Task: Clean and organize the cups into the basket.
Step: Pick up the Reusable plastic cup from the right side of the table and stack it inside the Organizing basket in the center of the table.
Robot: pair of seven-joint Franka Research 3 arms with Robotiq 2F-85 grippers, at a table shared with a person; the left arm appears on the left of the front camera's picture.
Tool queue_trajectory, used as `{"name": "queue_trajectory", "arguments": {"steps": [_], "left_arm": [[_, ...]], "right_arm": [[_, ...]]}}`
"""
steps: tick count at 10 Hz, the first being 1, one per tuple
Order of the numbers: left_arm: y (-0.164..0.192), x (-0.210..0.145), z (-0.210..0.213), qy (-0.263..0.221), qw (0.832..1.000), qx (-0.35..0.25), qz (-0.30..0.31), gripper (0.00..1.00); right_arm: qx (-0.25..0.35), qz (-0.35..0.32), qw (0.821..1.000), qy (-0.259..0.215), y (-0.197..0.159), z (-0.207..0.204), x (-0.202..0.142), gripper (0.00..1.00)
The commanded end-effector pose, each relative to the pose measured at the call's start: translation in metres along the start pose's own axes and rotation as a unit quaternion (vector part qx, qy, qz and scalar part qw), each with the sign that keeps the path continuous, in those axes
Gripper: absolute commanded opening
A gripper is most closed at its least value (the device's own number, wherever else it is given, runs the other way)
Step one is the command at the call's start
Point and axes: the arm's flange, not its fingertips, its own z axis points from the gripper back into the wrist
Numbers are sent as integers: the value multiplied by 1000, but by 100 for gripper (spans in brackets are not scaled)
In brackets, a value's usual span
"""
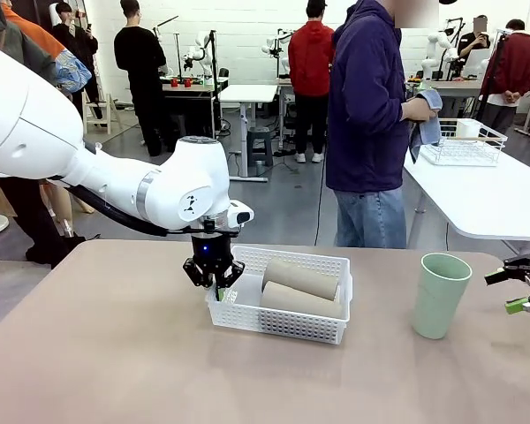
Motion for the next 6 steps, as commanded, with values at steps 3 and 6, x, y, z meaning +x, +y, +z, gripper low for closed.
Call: {"name": "queue_trajectory", "arguments": {"steps": [3,6], "left_arm": [[2,0,-1,0,1000,2,0,0],[2,0,-1,0,1000,2,0,0]], "right_arm": [[-12,20,1000,13,0,-41,-2,100],[0,7,1000,17,-2,-38,-1,100]]}}
